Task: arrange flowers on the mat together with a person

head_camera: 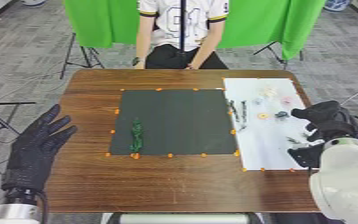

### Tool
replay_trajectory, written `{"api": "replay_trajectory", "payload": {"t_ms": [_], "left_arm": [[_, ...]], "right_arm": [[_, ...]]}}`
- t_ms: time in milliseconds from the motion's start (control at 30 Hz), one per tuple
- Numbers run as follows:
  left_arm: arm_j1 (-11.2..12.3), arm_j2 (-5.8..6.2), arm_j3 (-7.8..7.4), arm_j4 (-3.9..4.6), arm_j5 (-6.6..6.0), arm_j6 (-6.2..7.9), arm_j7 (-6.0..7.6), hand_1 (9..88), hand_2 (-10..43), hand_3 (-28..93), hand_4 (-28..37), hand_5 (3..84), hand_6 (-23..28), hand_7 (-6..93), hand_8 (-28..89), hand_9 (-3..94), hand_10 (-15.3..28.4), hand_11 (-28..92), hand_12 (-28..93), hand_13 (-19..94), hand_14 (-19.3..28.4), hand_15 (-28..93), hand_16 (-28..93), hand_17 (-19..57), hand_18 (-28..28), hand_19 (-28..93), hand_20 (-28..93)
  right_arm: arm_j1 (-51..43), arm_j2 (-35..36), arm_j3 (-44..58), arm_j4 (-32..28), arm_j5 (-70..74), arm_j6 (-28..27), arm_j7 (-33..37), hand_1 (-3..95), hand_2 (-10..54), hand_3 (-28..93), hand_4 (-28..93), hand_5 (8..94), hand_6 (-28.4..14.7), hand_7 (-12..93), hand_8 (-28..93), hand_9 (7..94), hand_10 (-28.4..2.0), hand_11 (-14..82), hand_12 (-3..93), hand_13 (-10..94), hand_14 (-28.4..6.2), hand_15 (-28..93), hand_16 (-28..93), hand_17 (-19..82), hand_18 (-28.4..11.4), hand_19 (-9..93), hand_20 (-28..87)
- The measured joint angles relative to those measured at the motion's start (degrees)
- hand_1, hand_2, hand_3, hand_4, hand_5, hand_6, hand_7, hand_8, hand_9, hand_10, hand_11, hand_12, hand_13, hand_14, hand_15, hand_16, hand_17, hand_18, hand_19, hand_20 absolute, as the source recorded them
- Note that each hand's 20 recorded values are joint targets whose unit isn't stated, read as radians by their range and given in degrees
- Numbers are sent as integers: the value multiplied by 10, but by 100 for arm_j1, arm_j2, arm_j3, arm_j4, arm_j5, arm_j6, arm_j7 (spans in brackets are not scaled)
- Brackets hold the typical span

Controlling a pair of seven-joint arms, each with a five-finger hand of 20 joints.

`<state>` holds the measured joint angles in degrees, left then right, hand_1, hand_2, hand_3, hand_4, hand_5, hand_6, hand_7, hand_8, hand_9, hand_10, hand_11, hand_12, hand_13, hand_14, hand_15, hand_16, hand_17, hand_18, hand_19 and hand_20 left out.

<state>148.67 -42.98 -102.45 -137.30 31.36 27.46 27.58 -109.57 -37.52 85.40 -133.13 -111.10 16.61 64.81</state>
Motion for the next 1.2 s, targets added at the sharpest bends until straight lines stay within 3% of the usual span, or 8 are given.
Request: {"api": "replay_trajectory", "payload": {"t_ms": [500, 1033, 1200], "left_arm": [[-147, -104, -5, 4, 56, -14, -156, 224, 99, 750, -251, 328, 59, 103, -87, 297, 152, 202, 107, 186, 211, 444, -59, -103, 170, 366, 149], [-237, -161, -23, 10, 150, -70, -281, 221, 96, 754, -251, 329, 60, 101, -86, 297, 153, 202, 107, 186, 213, 444, -58, -103, 170, 365, 149], [-305, -204, -18, 16, 183, -97, -348, 221, 95, 754, -251, 328, 60, 102, -86, 296, 153, 201, 107, 186, 211, 444, -57, -103, 170, 365, 149]], "right_arm": [[420, 236, -543, 759, -346, -1311, 1120, 374, -61, 639, -179, 514, -84, 65, -95, 663, -243, 213, 163, 654, -204, 615, 109, 287, -284, 801, -216], [466, 416, -636, 948, 294, -1749, 1317, 416, -70, 625, -177, 566, -79, 37, -89, 652, -225, 237, 160, 652, -196, 616, 108, 296, -284, 803, -221], [574, 462, -887, 1136, 324, -1747, 1334, 439, -70, 608, -174, 566, -155, 40, -89, 631, -193, 255, 154, 650, -181, 612, 107, 295, -284, 797, -199]]}}
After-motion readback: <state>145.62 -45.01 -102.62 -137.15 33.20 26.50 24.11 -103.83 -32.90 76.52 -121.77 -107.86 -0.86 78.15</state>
